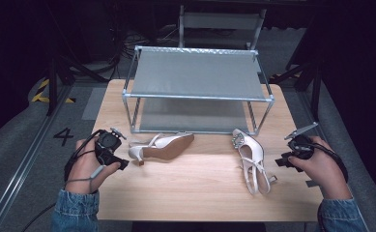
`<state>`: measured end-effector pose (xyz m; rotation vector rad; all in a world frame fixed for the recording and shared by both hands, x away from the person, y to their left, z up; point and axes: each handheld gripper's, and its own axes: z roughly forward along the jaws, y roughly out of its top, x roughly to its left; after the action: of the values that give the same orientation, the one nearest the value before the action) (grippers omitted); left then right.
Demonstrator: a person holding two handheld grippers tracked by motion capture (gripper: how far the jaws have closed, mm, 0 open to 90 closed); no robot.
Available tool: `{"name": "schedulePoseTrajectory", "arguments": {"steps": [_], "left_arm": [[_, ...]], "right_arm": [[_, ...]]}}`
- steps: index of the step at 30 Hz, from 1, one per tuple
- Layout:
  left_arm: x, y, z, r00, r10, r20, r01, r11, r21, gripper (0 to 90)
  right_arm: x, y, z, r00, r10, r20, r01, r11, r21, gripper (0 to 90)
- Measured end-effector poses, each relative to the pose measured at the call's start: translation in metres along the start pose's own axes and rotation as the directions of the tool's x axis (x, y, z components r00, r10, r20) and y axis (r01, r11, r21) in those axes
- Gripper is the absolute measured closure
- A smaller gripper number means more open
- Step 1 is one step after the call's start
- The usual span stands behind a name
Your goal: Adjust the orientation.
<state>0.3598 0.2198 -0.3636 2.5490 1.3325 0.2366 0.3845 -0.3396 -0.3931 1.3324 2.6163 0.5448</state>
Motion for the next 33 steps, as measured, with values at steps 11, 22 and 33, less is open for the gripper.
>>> {"name": "schedulePoseTrajectory", "arguments": {"steps": [11,22,33], "left_arm": [[-0.008,0.017,-0.001,0.9982,0.052,0.030,-0.050,0.9971,-0.057,34.6],[-0.020,0.043,0.009,0.9923,0.101,0.071,-0.096,0.9920,-0.082,32.9],[-0.024,0.067,0.030,0.9761,0.177,0.126,-0.156,0.9746,-0.161,28.2]], "right_arm": [[-0.001,-0.008,-0.001,0.9998,0.015,0.015,-0.015,1.000,-0.017,58.0],[-0.002,-0.016,-0.002,0.9990,0.033,0.030,-0.033,0.999,-0.027,56.9],[-0.001,-0.017,0.002,0.9991,0.033,0.026,-0.032,0.999,-0.019,56.5]]}}
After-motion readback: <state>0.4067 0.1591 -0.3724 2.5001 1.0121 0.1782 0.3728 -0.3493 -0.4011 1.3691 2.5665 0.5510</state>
